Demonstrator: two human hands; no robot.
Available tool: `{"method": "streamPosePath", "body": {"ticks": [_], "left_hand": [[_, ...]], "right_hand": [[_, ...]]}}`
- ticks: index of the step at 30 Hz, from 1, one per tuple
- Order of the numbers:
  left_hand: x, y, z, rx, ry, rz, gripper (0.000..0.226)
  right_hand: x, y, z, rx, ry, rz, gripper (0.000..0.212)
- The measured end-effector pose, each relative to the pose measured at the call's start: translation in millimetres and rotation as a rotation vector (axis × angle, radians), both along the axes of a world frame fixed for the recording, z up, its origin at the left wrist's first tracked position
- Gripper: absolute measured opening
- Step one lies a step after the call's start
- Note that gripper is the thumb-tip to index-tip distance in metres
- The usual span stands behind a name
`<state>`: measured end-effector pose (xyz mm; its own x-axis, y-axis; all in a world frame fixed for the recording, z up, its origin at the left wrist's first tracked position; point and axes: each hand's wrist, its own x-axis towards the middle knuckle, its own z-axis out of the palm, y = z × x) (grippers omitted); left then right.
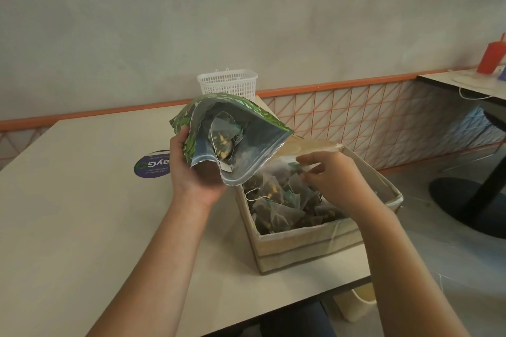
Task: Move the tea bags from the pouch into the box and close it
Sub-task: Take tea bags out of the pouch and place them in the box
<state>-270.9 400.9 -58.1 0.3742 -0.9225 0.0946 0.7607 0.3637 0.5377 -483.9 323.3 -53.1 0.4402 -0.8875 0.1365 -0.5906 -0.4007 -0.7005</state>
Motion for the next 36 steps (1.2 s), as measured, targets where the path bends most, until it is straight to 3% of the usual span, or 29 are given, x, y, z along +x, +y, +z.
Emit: {"method": "streamPosePath", "body": {"ticks": [4,8,11,14,21,25,32,36], "left_hand": [[-2,3,2,-0.007,0.012,-0.01,0.038],[2,4,3,-0.001,0.038,-0.015,0.04],[7,3,-1,0.004,0.067,-0.027,0.045],[7,3,-1,0.013,0.112,-0.038,0.059],[2,11,1,0.077,0.103,0.004,0.042],[4,11,0,0.082,0.082,0.0,0.043],[4,9,2,0.082,0.078,-0.054,0.048],[1,6,2,0.086,0.095,-0.048,0.045]], "right_hand": [[4,10,6,-0.072,0.12,0.039,0.029],[9,32,26,-0.327,-0.246,-0.064,0.023],[24,56,44,-0.355,-0.438,0.088,0.022],[51,67,44,-0.41,-0.334,0.249,0.024],[99,65,47,-0.499,0.106,0.269,0.064],[106,60,46,-0.457,0.183,0.29,0.074],[93,57,30,-0.518,0.027,0.267,0.024],[76,57,31,-0.512,-0.167,0.262,0.014]]}}
